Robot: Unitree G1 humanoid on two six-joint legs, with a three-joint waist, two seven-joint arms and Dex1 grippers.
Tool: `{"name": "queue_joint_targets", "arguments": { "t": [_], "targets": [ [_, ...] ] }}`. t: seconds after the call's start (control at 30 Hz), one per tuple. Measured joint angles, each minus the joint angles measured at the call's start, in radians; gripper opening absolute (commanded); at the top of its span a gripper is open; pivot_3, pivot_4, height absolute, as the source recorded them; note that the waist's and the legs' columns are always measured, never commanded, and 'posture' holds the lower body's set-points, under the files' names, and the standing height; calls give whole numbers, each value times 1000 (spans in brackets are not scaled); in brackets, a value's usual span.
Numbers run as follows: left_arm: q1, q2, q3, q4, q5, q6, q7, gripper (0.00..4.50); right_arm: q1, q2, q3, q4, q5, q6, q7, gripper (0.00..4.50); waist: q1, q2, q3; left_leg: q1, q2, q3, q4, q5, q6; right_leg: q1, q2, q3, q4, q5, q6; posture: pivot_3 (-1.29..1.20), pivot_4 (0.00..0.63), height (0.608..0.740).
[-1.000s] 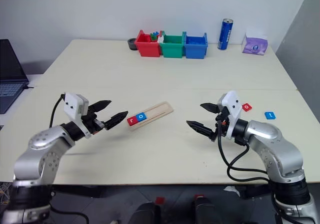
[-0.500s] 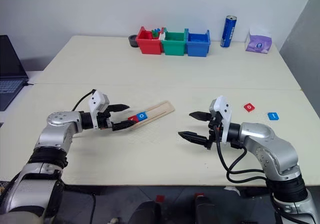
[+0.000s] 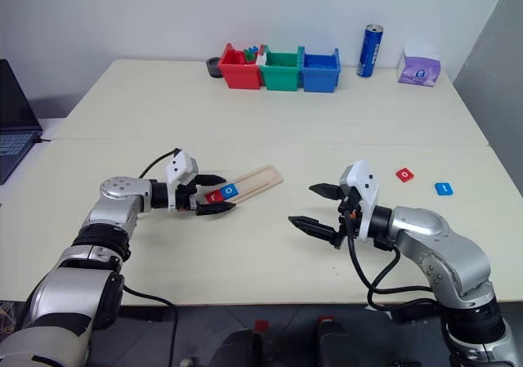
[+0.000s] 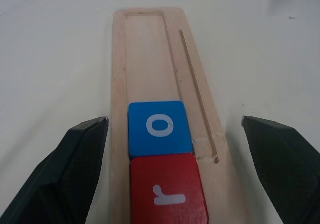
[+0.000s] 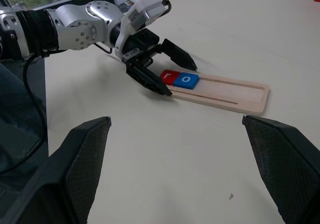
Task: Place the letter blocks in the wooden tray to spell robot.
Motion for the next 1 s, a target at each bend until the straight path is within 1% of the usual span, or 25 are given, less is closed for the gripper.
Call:
{"name": "queue_joint_targets", "arguments": {
  "t": [0.37,0.47,0.5,0.53,0.87,1.0],
  "targets": [
    [1,0,1,45,39,-68,32,4500,-3,0,0,0,9,7,-13,4474,0,0,0,1,0,0,0,0,0,0,0,0,2,0,0,0,150,740],
    [0,0,2,50,40,-71,40,3895,-6,0,0,0,12,9,-14,4500,-1,0,0,1,0,0,1,0,0,0,0,0,2,0,0,0,150,740],
    [0,0,4,55,40,-72,47,3583,-13,2,0,0,17,11,-17,4500,-2,0,0,1,0,0,1,0,0,0,0,0,2,0,0,0,150,740],
    [-1,0,5,58,39,-72,48,3383,-21,4,0,0,19,13,-23,4500,-2,0,0,1,0,0,1,0,0,0,0,0,2,0,0,0,150,740],
    [2,-3,15,60,39,-75,34,3384,-49,10,-8,7,36,21,-31,4500,-2,0,0,1,0,0,0,0,0,0,0,0,2,0,0,0,150,740],
    [42,-5,7,-14,35,-83,-19,3384,-46,3,-8,6,36,21,-28,4500,0,0,-1,1,0,0,1,0,0,0,0,0,2,0,0,0,150,740]
  ]
}}
